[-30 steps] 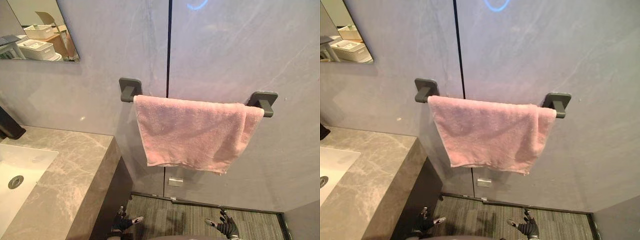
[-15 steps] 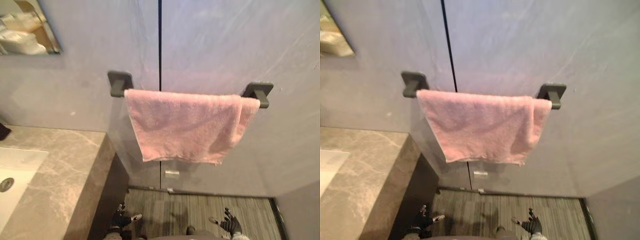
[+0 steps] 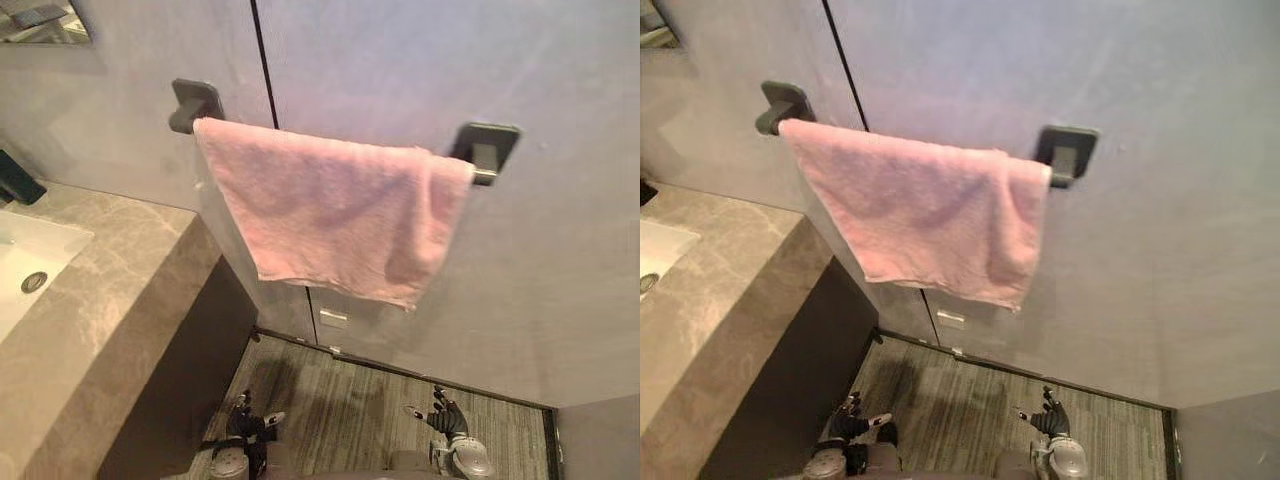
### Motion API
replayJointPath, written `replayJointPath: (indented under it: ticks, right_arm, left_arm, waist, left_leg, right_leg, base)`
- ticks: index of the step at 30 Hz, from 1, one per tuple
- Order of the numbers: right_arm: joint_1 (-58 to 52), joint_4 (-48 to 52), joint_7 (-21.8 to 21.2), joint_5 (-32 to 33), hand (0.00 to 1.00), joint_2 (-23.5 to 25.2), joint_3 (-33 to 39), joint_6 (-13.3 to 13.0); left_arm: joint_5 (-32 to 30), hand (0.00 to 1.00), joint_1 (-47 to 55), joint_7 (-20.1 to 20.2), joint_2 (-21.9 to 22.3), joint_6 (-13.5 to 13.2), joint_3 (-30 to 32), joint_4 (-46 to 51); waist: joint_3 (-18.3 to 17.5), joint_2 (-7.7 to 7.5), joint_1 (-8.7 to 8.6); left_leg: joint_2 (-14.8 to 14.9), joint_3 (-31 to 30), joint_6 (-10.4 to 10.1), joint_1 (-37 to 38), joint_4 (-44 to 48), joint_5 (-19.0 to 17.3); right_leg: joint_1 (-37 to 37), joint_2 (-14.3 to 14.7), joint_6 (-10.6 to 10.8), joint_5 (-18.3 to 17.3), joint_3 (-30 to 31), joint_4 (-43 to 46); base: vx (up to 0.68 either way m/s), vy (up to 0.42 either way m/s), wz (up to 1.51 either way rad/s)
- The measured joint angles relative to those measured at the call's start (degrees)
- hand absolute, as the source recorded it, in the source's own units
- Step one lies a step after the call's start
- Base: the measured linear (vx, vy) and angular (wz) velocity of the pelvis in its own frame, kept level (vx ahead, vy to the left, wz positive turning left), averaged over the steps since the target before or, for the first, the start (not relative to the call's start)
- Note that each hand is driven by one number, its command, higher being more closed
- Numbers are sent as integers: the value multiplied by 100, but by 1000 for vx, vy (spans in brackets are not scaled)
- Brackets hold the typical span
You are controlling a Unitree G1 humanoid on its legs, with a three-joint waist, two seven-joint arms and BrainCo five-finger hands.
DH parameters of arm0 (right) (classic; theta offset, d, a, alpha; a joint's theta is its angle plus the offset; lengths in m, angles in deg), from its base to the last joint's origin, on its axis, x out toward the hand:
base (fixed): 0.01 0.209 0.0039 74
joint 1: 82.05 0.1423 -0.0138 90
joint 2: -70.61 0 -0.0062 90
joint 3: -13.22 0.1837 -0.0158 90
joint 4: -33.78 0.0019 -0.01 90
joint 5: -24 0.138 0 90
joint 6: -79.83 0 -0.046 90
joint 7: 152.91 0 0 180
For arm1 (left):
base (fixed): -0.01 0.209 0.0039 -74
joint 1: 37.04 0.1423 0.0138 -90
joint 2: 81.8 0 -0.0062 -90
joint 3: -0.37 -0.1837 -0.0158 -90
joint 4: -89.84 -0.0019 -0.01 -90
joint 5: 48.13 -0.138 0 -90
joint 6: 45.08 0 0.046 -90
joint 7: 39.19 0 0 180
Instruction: Organize washtable
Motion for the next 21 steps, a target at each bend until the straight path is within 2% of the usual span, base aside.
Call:
replayJointPath:
  ticks: [1,2,3,4,5,7,8,9,10,11,12,13,14,15,16,18,21]
  right_arm:
    - [10,-20,15,30,0,-18,-17,-2]
    - [20,-98,18,78,0,-73,-18,-2]
    - [21,-126,16,82,0,-69,-21,-3]
    - [96,-252,35,80,0,-92,32,12]
    - [129,-255,37,75,0,-63,141,21]
    - [102,-257,28,80,0,-37,248,35]
    - [86,-258,27,80,0,-29,251,63]
    - [49,-216,25,109,0,10,324,94]
    - [25,-184,22,140,0,41,404,95]
    - [41,-162,22,151,0,56,463,96]
    - [73,-167,26,149,0,33,479,105]
    - [83,-204,6,147,0,101,494,121]
    - [-4,-219,13,149,0,218,480,115]
    - [1,-253,14,149,0,285,497,98]
    - [13,-231,29,150,0,305,539,102]
    - [72,-236,30,139,0,392,590,108]
    - [103,-223,22,146,0,373,587,103]
  left_arm:
    - [32,0,-16,0,10,-8,-42,11]
    - [86,0,-49,-3,20,-14,-111,14]
    - [88,0,-86,0,38,-4,-124,8]
    - [85,0,-99,4,39,4,-127,-37]
    - [84,0,-101,5,19,4,-122,-57]
    - [75,0,-130,6,16,-13,-109,-53]
    - [75,0,-136,8,15,-10,-107,-54]
    - [65,0,-130,8,24,-5,-108,-73]
    - [60,0,-122,17,50,7,-111,-116]
    - [54,0,-129,26,74,21,-112,-165]
    - [37,0,-132,40,101,31,-120,-159]
    - [15,0,-122,118,52,56,-145,-156]
    - [6,0,-114,140,-28,101,-194,-165]
    - [-5,0,-129,141,-105,111,-180,-211]
    - [-38,0,-113,154,-91,122,-171,-213]
    - [-145,0,28,147,-94,154,-169,-271]
    - [-144,0,92,145,-98,172,-153,-368]
  waist:
    - [43,12,-20]
    - [91,67,-14]
    - [163,42,-29]
    - [173,66,-12]
    - [163,-7,-17]
    - [151,-66,-25]
    - [152,-64,-25]
    - [135,-39,-33]
    - [108,12,-64]
    - [84,110,-145]
    - [97,119,-186]
    - [48,68,-189]
    - [-84,-160,-260]
    - [-67,-218,-268]
    - [-48,-118,-234]
    - [-120,-114,-193]
    - [-132,-61,-205]
  left_leg:
    - [-1,26,6,-35,-155,304]
    - [-1,167,90,-75,-474,816]
    - [-11,207,66,-83,-495,796]
    - [-128,396,-146,-28,-324,575]
    - [-404,539,-96,-11,15,179]
    - [-645,957,194,-181,1109,-653]
    - [-644,1143,261,-195,1455,-890]
    - [-544,1556,424,-129,2181,-1378]
    - [-317,1971,448,-27,2608,-1688]
    - [-192,2204,419,-32,2620,-1833]
    - [-222,2320,434,-125,2538,-1810]
    - [-522,2222,482,10,1767,-1695]
    - [-929,1963,487,429,569,-1509]
    - [-958,2131,632,518,489,-1636]
    - [-800,2332,556,667,517,-1590]
    - [-1220,2270,696,1137,-739,-960]
    - [-1399,2029,814,1175,-1150,-707]
  right_leg:
    - [-9,-2,-112,-1,-112,-2]
    - [-29,34,-357,-34,-364,-36]
    - [-31,25,-412,-6,-485,-22]
    - [-49,-71,-528,46,-649,-5]
    - [-100,-267,-556,118,-799,-16]
    - [-234,-537,-524,377,-1080,-189]
    - [-237,-602,-501,465,-1177,-286]
    - [-216,-686,-448,641,-1386,-456]
    - [-160,-719,-385,719,-1609,-515]
    - [-113,-735,-337,758,-1824,-522]
    - [-72,-686,-280,761,-1948,-524]
    - [-68,-648,-264,767,-1962,-823]
    - [108,-720,-385,1018,-2041,-1306]
    - [243,-817,-234,1174,-2291,-1480]
    - [345,-767,-181,1290,-2460,-1595]
    - [477,-784,-79,1504,-2450,-1944]
    - [473,-787,-9,1558,-2342,-2022]
  base:
    - [-302,-209,116]
    - [-260,-142,84]
    - [-302,-129,81]
    - [-266,-71,70]
    - [-297,-44,74]
    - [-266,-3,71]
    - [-244,76,83]
    - [-206,134,95]
    - [-168,150,126]
    - [-95,137,121]
    - [-162,134,149]
    - [-211,166,166]
    - [-185,162,161]
    - [-59,122,125]
    - [-8,89,86]
    - [-110,167,46]
    - [-111,118,33]
